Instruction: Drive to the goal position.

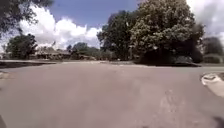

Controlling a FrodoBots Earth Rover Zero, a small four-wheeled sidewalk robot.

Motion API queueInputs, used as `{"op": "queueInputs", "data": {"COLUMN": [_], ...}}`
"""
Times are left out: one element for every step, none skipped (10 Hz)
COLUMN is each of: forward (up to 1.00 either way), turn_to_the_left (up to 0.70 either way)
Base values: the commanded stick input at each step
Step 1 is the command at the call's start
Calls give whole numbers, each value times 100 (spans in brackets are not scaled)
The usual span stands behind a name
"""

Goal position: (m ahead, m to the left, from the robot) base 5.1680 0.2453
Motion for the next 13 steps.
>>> {"op": "queueInputs", "data": {"forward": [70,70,70,70,70,70,70,70,70,70,70,70,70], "turn_to_the_left": [-35,-31,-15,0,0,0,0,0,0,0,0,0,0]}}
